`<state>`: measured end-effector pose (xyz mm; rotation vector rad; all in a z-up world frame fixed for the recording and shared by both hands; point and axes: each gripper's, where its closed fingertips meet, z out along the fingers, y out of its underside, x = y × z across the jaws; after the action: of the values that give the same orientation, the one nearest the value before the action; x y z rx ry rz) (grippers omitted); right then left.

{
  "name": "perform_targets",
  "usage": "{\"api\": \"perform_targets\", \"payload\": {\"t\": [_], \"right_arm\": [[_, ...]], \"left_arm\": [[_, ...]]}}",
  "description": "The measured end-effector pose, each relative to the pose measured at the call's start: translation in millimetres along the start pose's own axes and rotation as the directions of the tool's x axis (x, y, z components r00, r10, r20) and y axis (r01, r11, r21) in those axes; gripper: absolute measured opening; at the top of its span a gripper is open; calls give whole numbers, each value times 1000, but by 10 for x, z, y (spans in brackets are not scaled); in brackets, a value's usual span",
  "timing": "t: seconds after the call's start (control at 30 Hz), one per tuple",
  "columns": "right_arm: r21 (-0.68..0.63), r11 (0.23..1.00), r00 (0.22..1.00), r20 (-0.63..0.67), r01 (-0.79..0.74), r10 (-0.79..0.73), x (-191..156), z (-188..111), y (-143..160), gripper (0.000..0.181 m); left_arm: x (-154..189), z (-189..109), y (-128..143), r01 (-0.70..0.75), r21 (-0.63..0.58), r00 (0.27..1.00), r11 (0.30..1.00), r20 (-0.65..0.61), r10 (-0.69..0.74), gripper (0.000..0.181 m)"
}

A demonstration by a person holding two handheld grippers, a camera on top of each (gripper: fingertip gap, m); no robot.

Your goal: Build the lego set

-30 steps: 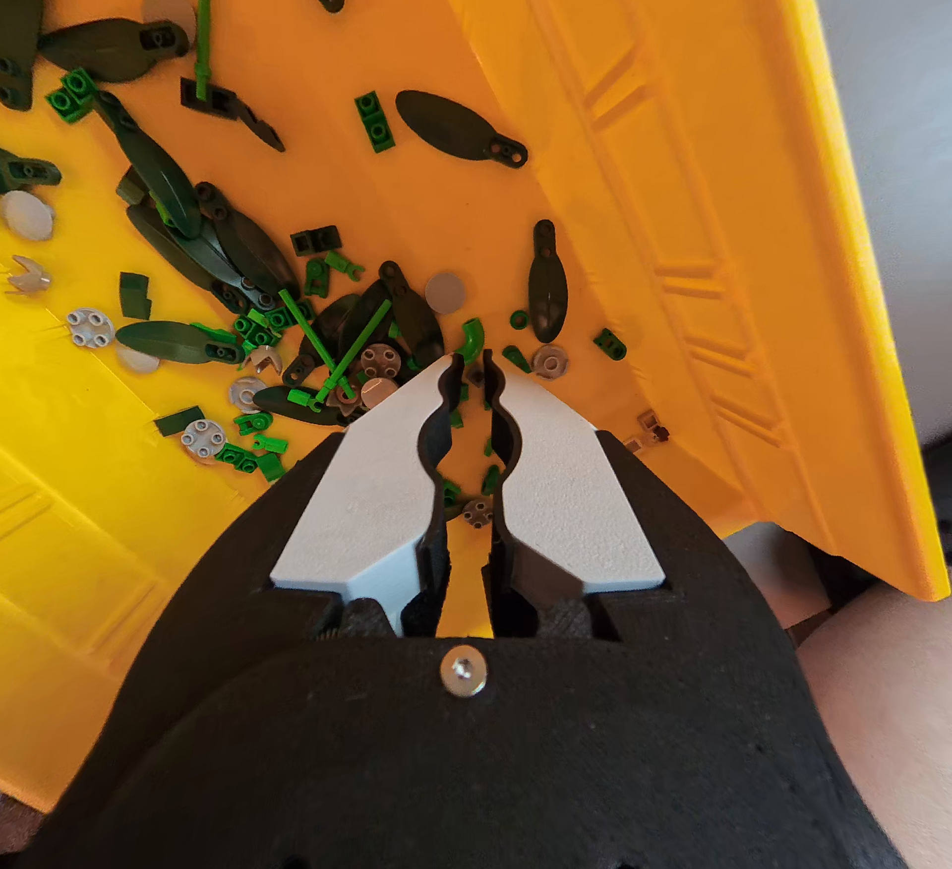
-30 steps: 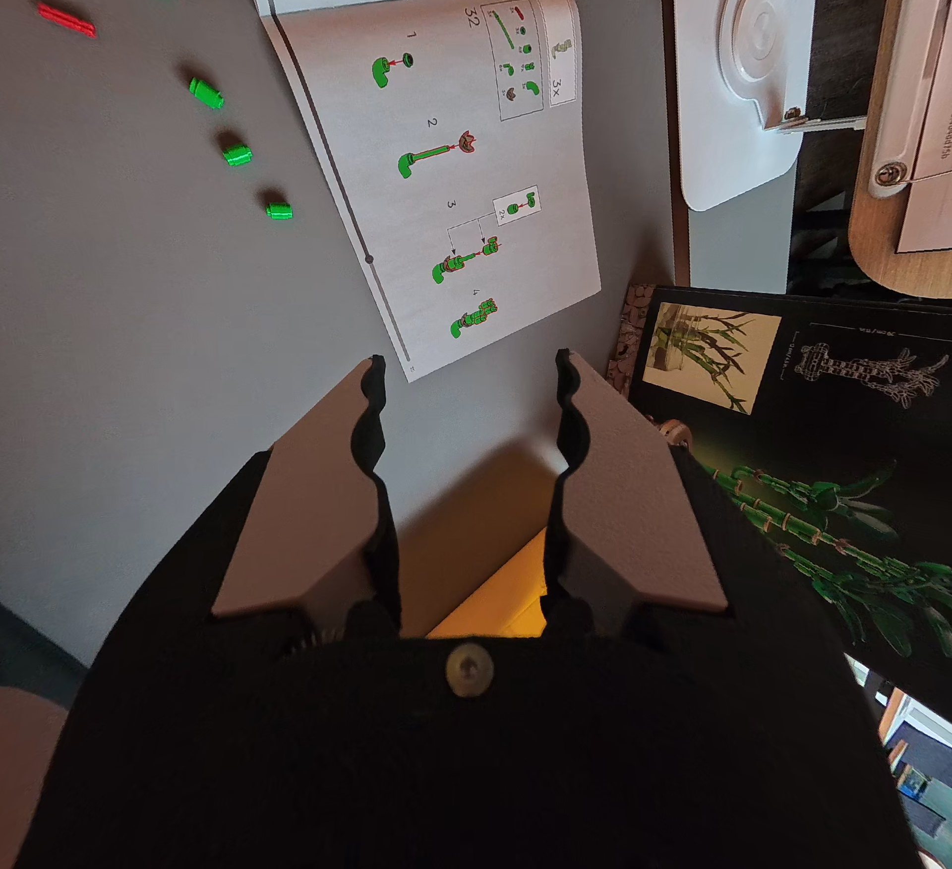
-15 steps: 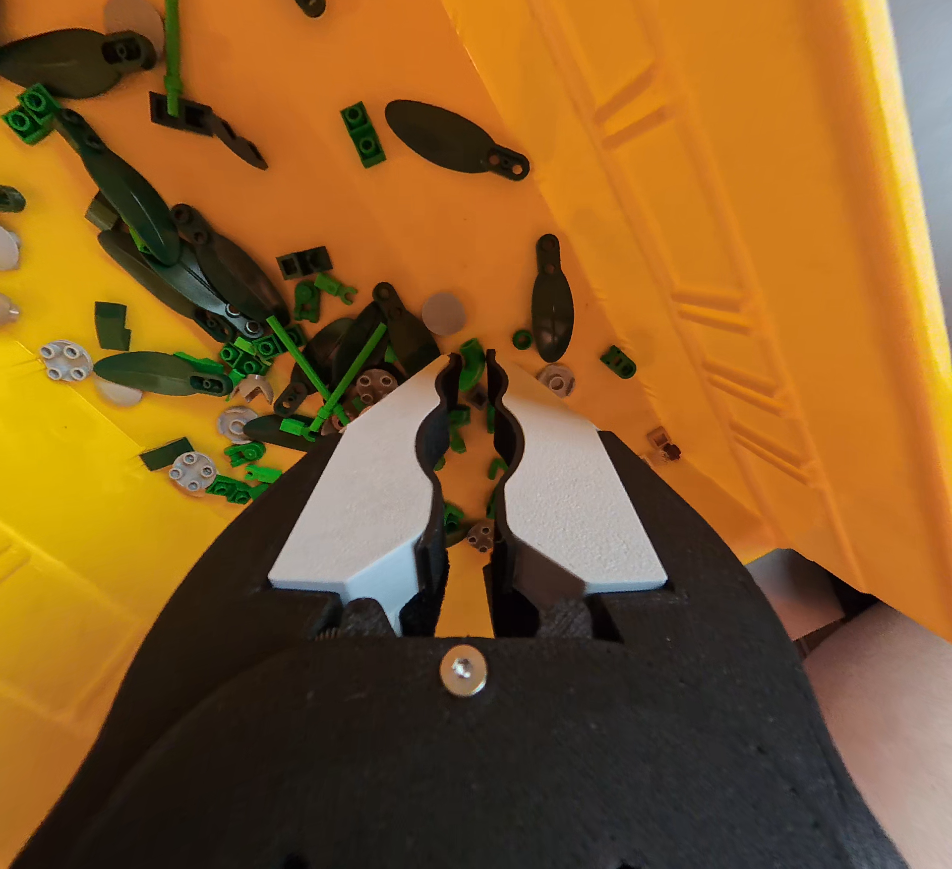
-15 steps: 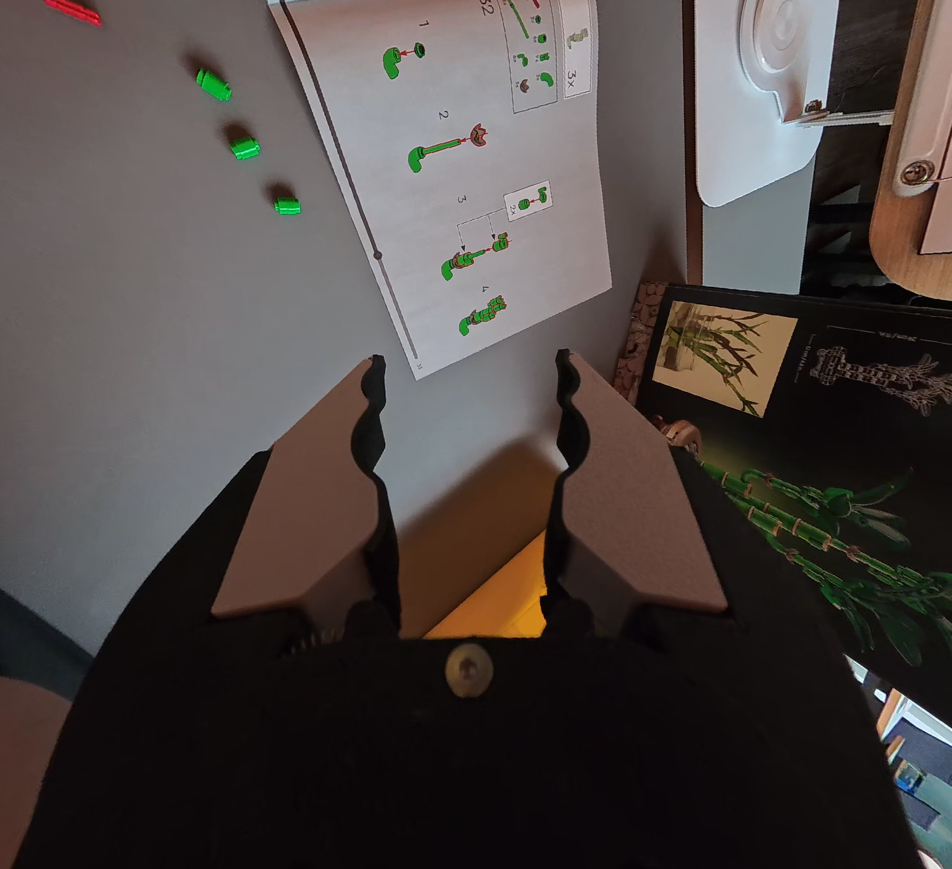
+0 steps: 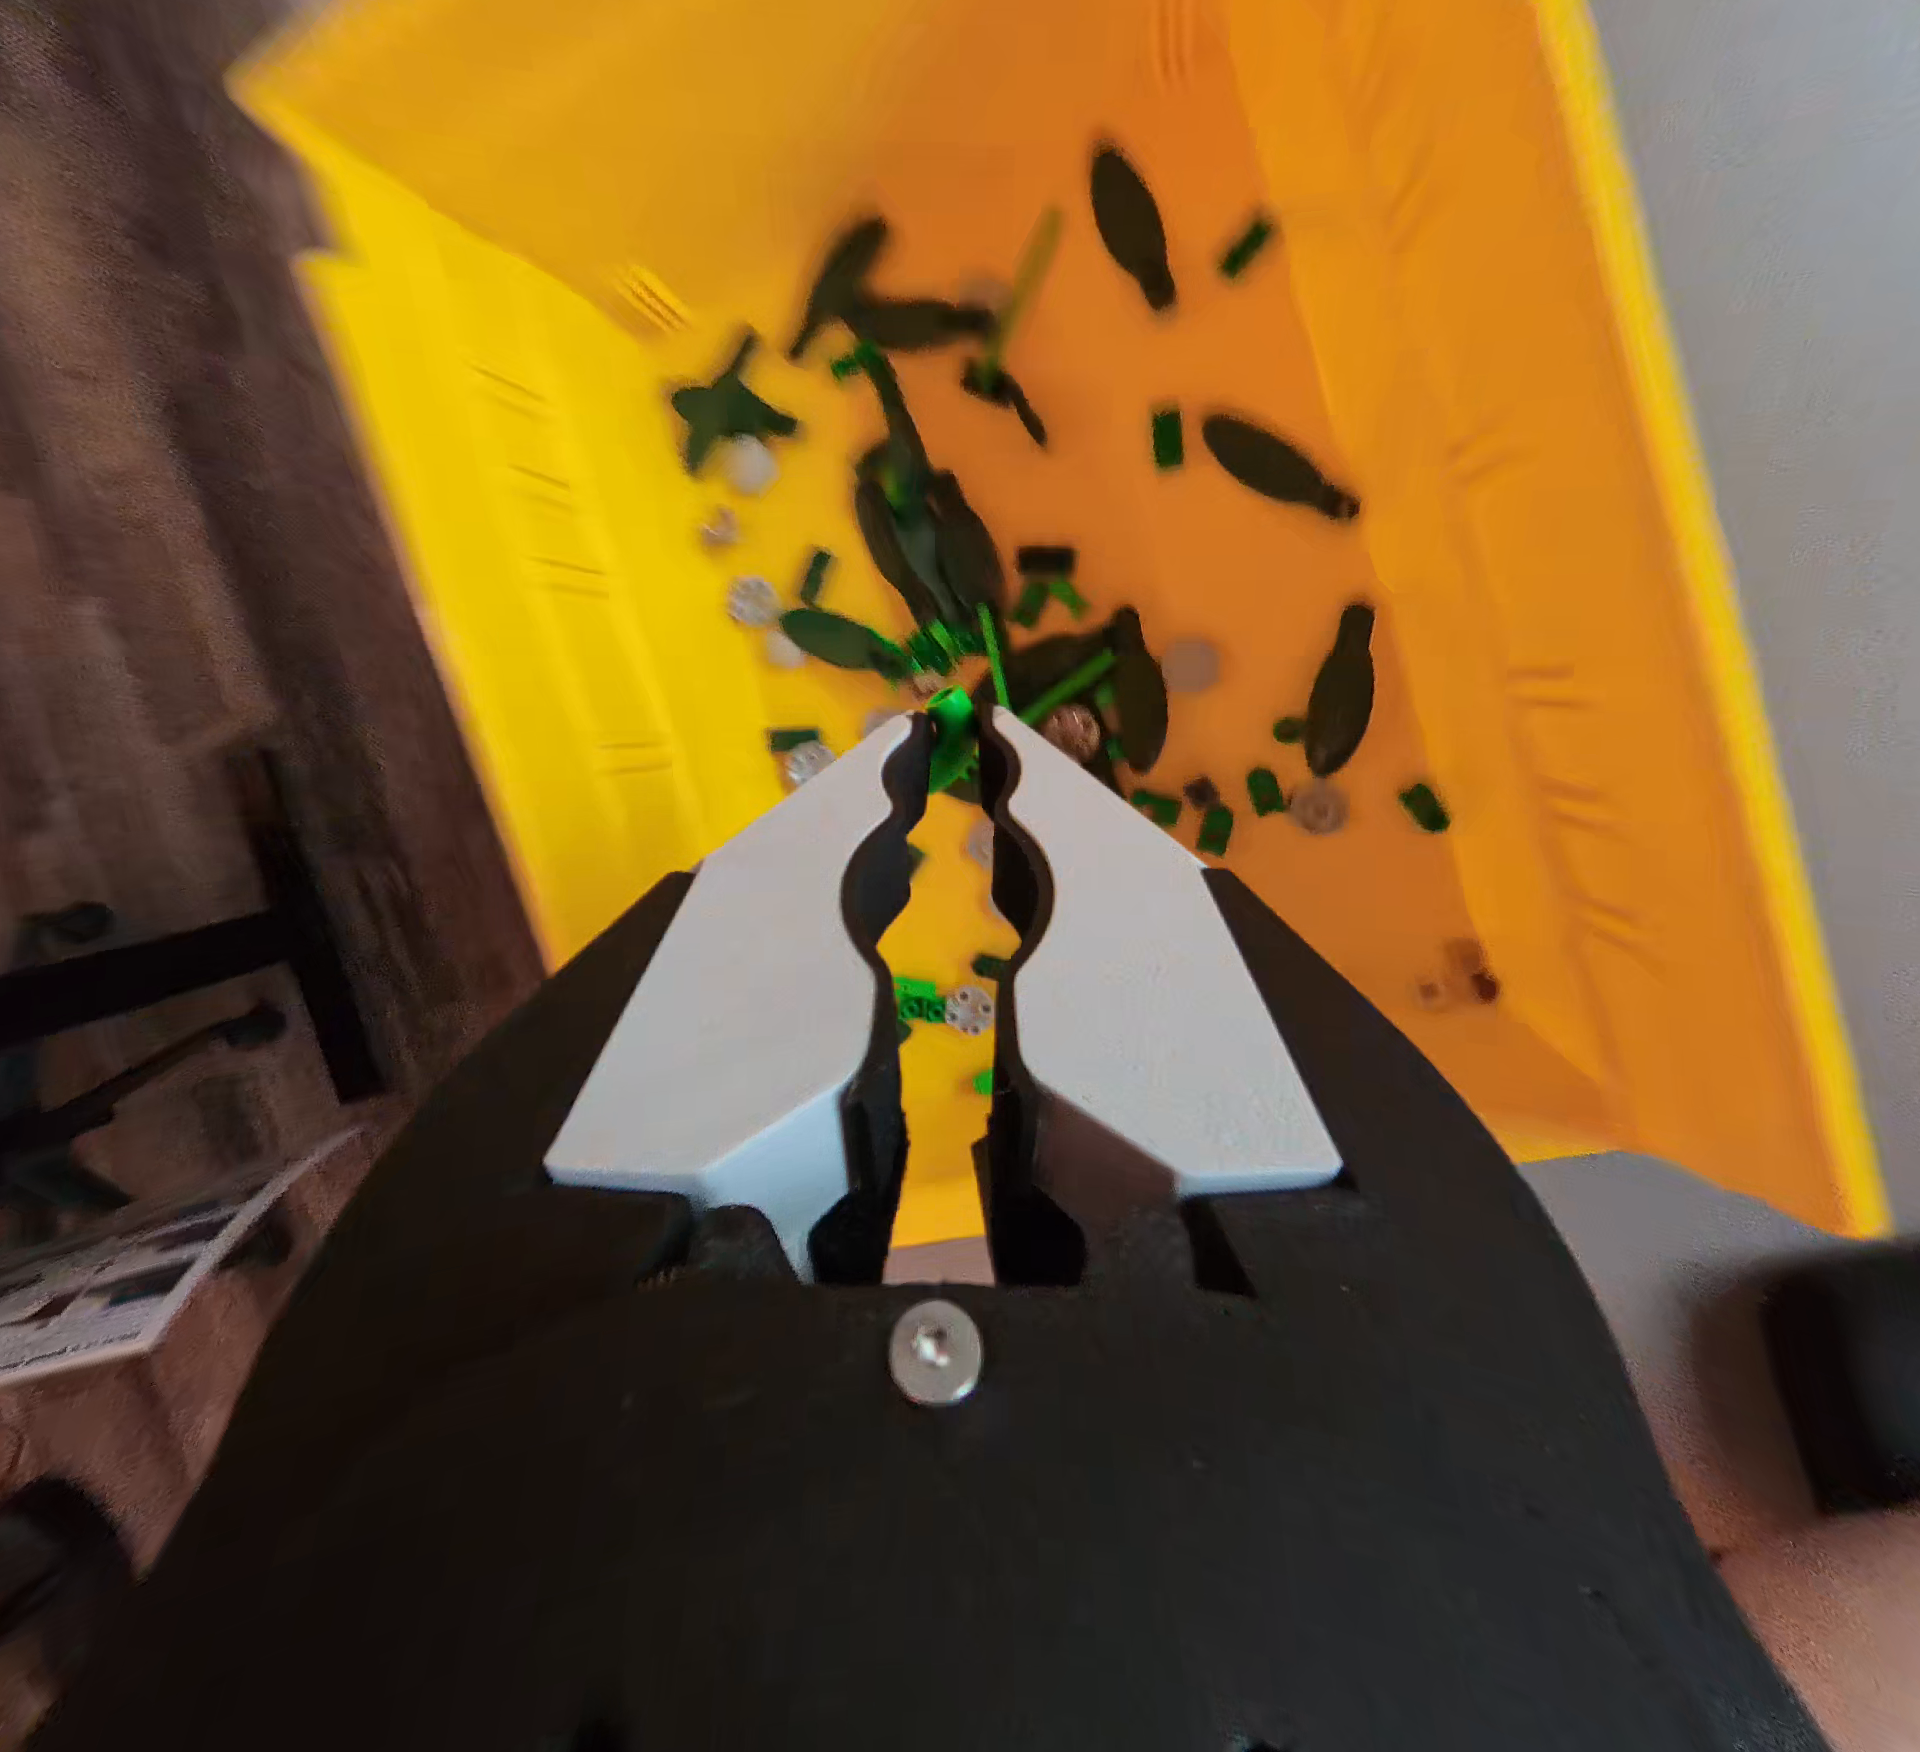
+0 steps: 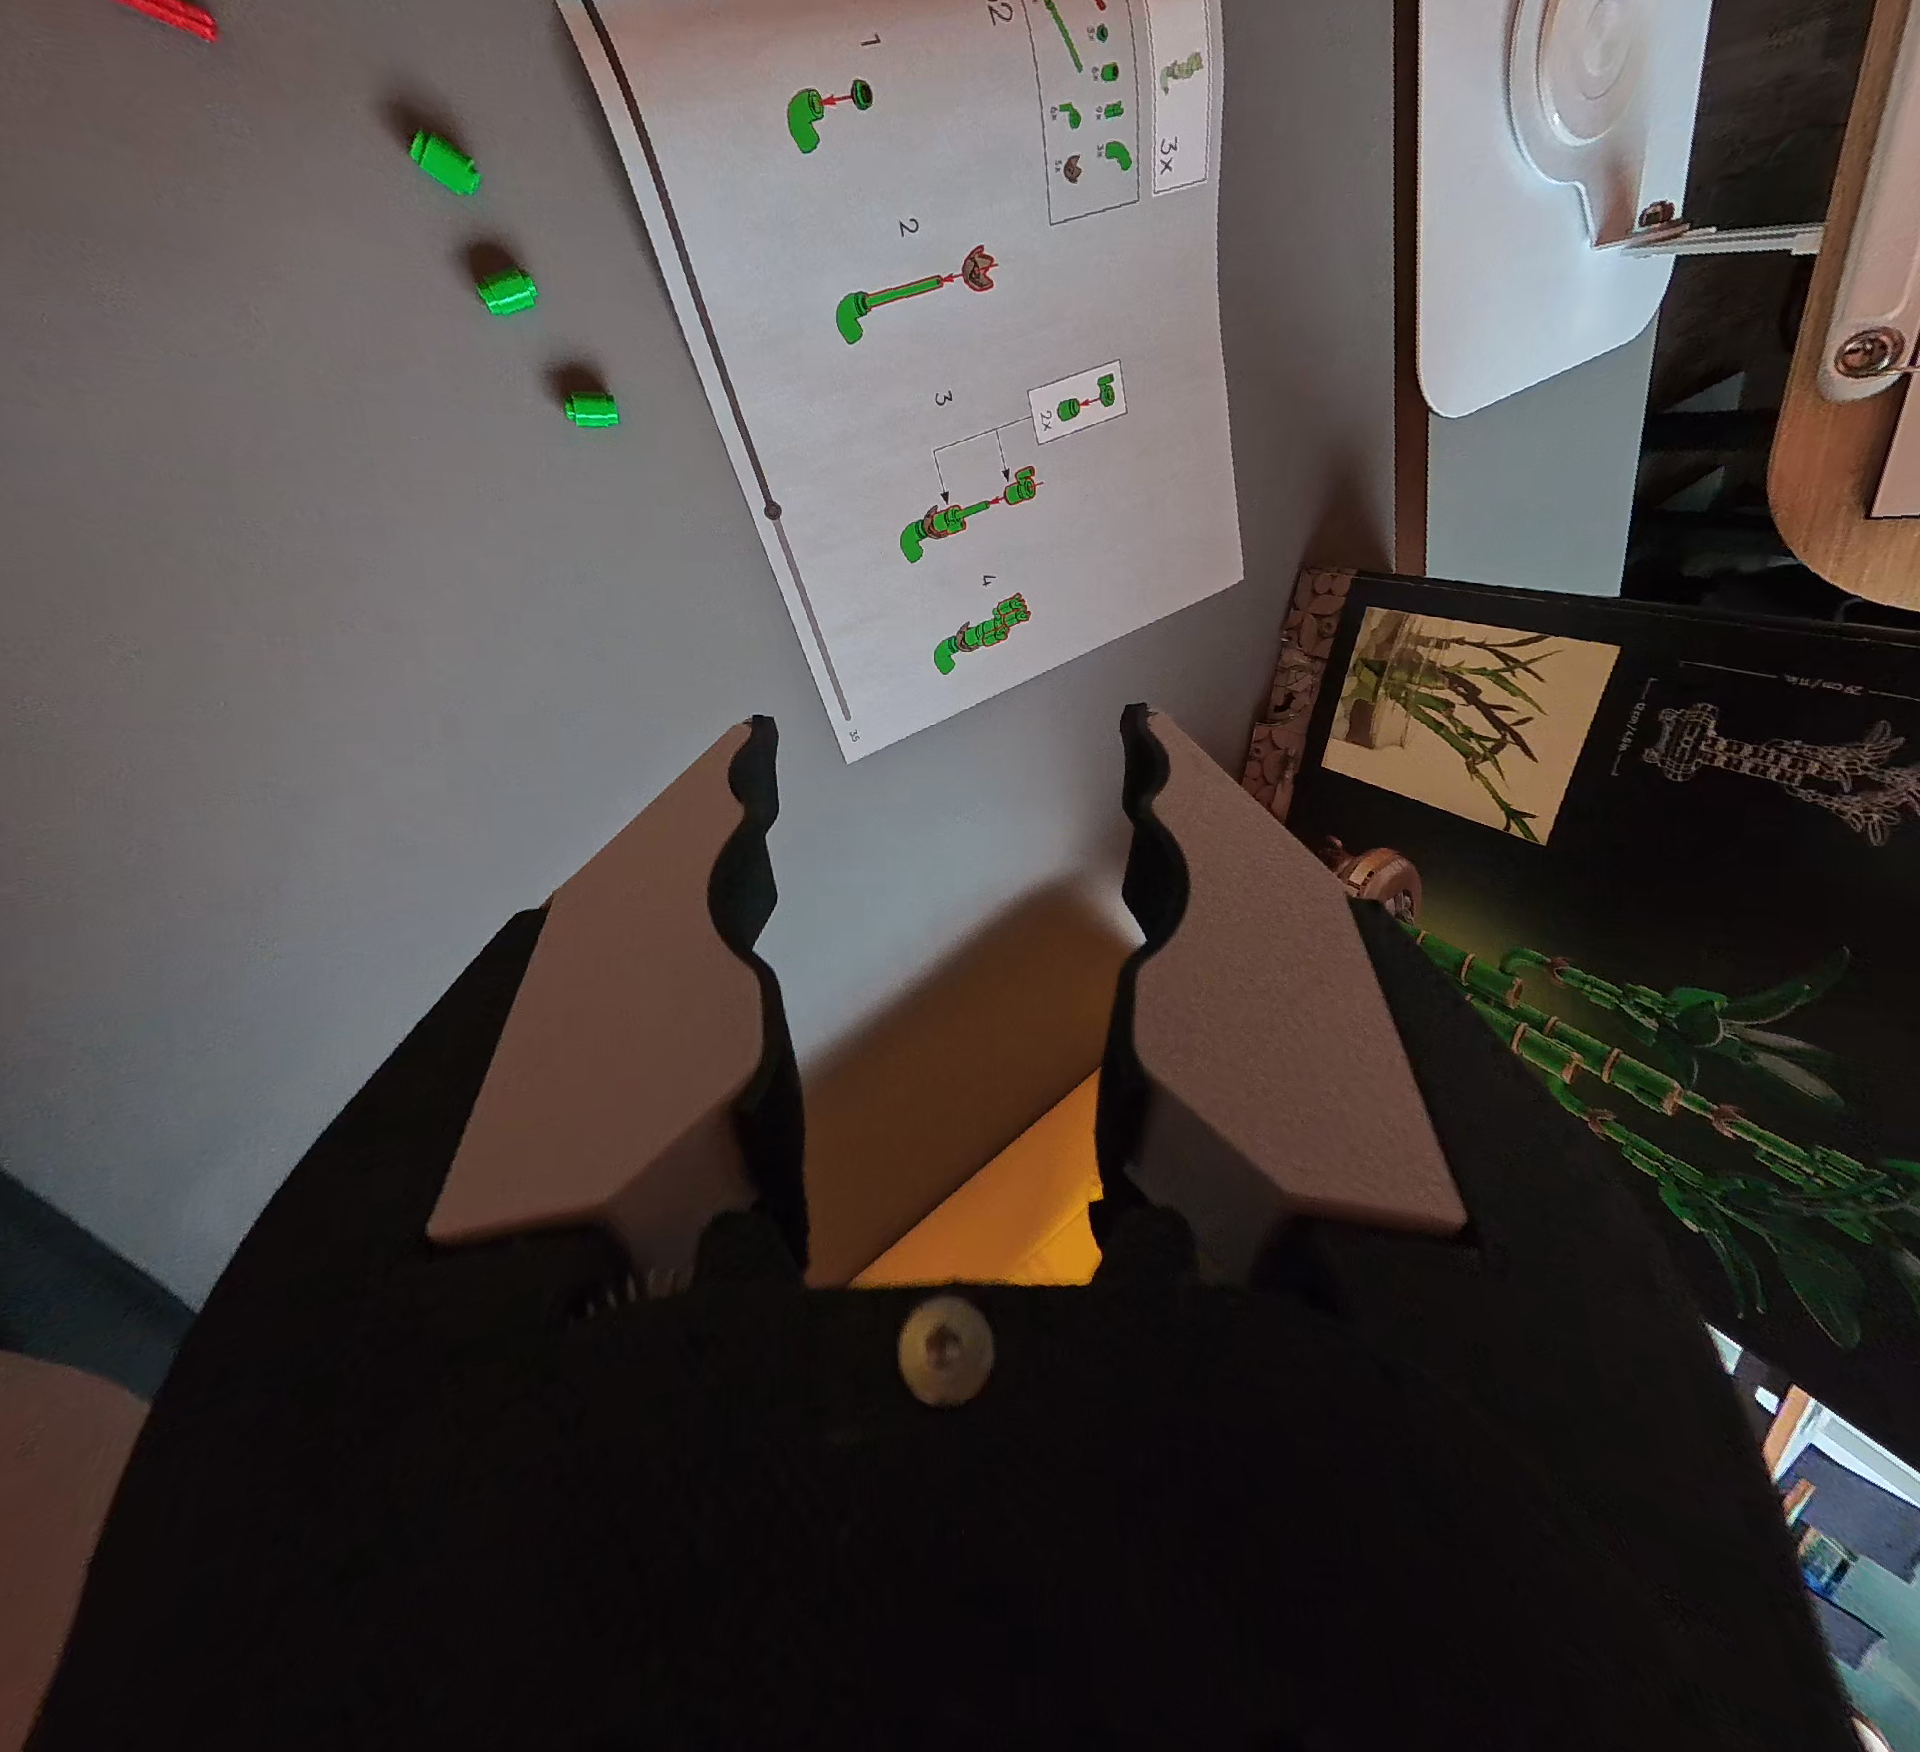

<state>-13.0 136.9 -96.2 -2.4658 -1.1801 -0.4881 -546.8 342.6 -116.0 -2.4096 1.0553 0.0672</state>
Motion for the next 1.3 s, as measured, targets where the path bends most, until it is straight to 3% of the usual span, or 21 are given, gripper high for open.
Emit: {"api": "perform_targets", "payload": {"t": [0.1, 0.17, 0.27, 0.33, 0.43, 0.57, 0.7, 0.97, 1.3], "right_arm": [[0, 1000, 1000, -1, 5, -5, -2, -6, -3, 67], [-1, 1000, 1000, -3, 1, -1, 7, -12, 7, 67], [5, 1000, 1000, -5, -6, 6, 25, -28, 29, 67], [8, 1000, 1000, -7, -13, 13, 36, -38, 42, 67], [9, 1000, 1000, -4, -10, 10, 26, -45, 48, 67], [20, 1000, 1000, -3, -2, 2, 16, -61, 29, 67], [18, 1000, 1000, 1, -3, 3, 19, -48, 35, 67], [18, 1000, 1000, 4, 1, -1, 11, -43, 28, 66], [17, 1000, 1000, 4, 1, -1, 11, -43, 28, 66]], "left_arm": [[200, -641, -514, 11, 289, 999, 957, -38, 0, 7], [742, -1124, -841, -55, 470, 975, 881, -167, 149, 7], [1732, -1516, -1072, -244, 597, 838, 764, -267, 476, 7], [2223, -1363, -1129, -412, 558, 742, 721, -254, 620, 7], [2697, -811, -1178, -578, 400, 649, 711, -302, 698, 7], [3055, -197, -1175, -569, 215, 637, 794, -495, 590, 6], [3153, 226, -1092, -577, 78, 664, 813, -535, 523, 7], [3193, 445, -1039, -585, 7, 685, 811, -532, 498, 6], [3292, 517, -1009, -601, -16, 679, 799, -538, 500, 6]]}}
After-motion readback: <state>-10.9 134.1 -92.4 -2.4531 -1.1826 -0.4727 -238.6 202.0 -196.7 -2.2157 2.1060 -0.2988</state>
